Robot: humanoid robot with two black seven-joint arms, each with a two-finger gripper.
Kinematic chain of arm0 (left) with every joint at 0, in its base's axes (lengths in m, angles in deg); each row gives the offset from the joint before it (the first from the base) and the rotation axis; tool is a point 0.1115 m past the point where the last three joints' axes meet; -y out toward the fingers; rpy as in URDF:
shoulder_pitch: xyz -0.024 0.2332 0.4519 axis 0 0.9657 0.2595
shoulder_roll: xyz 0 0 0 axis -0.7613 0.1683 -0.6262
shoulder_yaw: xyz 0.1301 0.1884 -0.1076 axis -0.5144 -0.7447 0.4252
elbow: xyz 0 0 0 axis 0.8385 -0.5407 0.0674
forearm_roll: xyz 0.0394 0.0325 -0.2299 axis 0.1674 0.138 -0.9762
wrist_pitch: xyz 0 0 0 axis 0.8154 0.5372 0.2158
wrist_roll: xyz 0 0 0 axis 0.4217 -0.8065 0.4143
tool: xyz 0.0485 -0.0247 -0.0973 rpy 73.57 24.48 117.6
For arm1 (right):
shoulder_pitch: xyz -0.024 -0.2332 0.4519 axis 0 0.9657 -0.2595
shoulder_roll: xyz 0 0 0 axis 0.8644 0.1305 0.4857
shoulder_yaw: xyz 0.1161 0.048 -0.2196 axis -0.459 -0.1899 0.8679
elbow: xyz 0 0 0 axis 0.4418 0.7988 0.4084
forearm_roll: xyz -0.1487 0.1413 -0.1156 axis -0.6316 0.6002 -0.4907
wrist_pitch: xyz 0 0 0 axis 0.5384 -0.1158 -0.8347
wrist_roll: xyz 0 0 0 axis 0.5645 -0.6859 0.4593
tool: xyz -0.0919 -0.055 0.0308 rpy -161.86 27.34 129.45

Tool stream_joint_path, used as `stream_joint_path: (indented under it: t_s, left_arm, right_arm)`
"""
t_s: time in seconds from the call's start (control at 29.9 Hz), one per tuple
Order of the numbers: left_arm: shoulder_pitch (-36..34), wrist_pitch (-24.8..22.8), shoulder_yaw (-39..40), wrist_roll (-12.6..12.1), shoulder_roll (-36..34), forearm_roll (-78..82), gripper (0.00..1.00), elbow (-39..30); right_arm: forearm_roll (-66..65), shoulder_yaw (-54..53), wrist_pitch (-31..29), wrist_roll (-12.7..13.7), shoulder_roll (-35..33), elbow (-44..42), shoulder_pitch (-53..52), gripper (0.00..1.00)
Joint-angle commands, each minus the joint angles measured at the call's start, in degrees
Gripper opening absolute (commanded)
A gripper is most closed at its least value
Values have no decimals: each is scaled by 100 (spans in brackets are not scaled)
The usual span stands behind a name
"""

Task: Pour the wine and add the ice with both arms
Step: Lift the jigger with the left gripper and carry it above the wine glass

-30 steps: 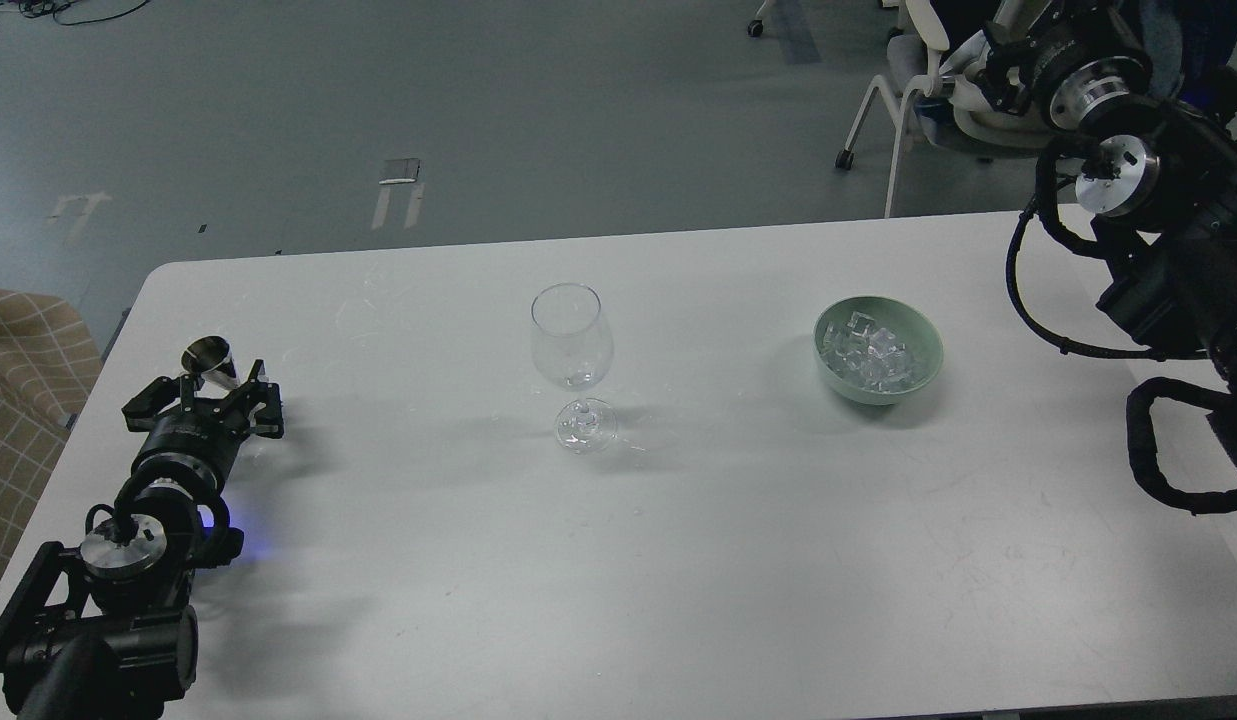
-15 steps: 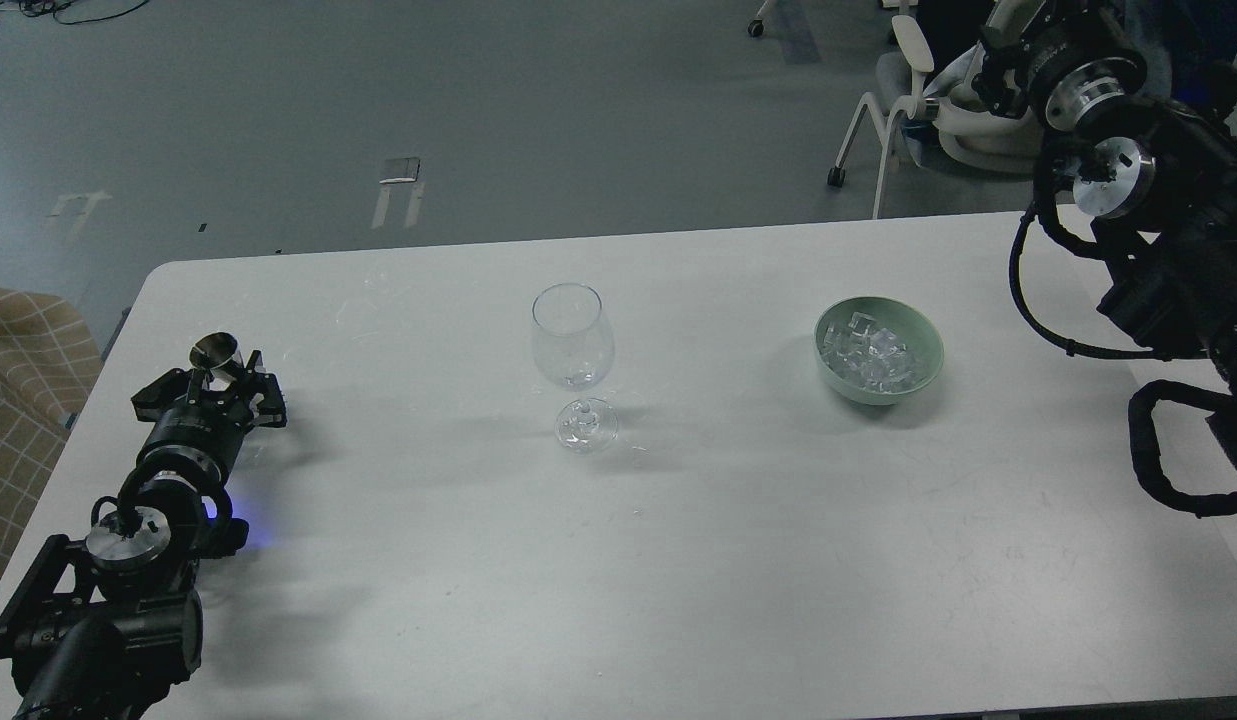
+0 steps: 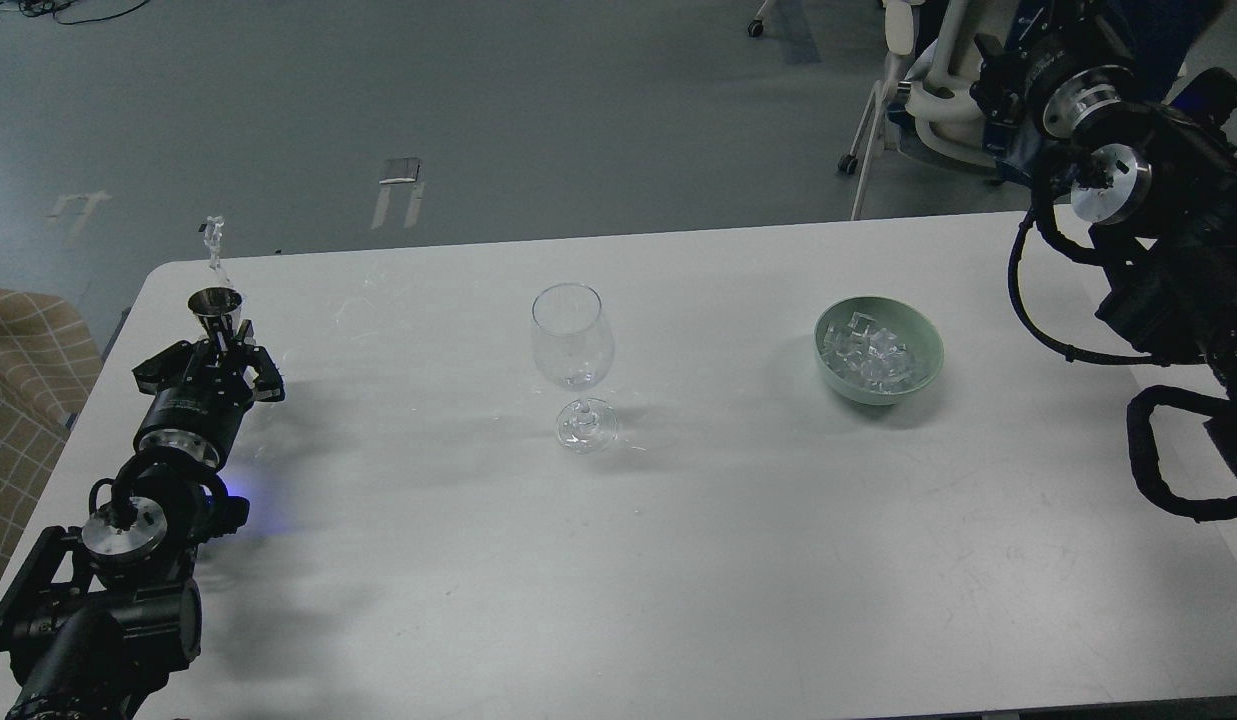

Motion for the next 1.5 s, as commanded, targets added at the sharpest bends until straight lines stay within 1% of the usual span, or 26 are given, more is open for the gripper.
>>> stream_joint_path:
  t_s: [0.0,0.07,0.13,0.2,0.27,0.33,0.4,0.47,0.6,0.67,0.7,0.87,0.97,1.04,1.1,1.17,1.3,1.47]
  left_arm:
    - [0,-69,16,0,-49,-95,18,-115]
    - [0,-69,25,0,-76,-174,18,-238]
    - [18,-52,25,0,-111,-297,18,-484]
    - [53,45,25,0,-172,-341,18,-879]
    - [62,106,25,0,-190,-342,17,-1064]
    - [79,308,25,0,-190,-350,16,-1372]
    - [114,685,25,0,-181,-342,15,-1880]
    - [132,949,7,-9,-155,-341,15,-2223]
    - [255,1275,-54,-18,-85,-341,15,-2743]
    - [377,1520,-89,-53,-23,-341,15,-3155]
    - [378,1522,-89,-53,-23,-341,15,-3157]
    - [650,1951,-203,-62,65,-333,15,-3841]
    - [773,2066,-378,-70,56,-324,15,-4079]
    - [974,2075,-571,-62,65,-306,15,-4307]
    - [1011,2075,-617,-62,74,-298,15,-4370]
    - [1107,2075,-827,-62,82,-280,15,-4554]
    - [1160,2075,-1204,-53,83,-271,15,-4704]
    - [1169,2093,-1311,-53,267,-262,15,-4827]
  right_arm:
    - [0,0,0,0,-14,0,4,100]
    - [0,0,0,0,-14,0,4,100]
    - [0,0,0,0,-14,0,4,100]
    - [0,0,0,0,-14,0,-5,100]
    - [0,0,0,0,-23,0,-5,100]
    - [0,0,0,0,-32,0,-5,100]
    - [0,0,0,0,-93,0,13,100]
    - [0,0,0,-9,-102,0,30,100]
    - [9,0,0,-17,-164,0,39,100]
    - [9,0,0,-17,-233,0,39,100]
    - [9,0,0,-17,-234,0,39,100]
    - [18,-9,-18,-26,-322,0,109,100]
    - [27,-9,-26,-35,-330,9,171,100]
    - [27,-9,-27,-44,-348,9,215,100]
    - [27,-9,-27,-44,-348,9,224,100]
    - [27,-9,-35,-44,-348,9,250,100]
    - [27,-9,-44,-44,-357,9,276,100]
    - [27,-9,-44,-44,-357,9,303,100]
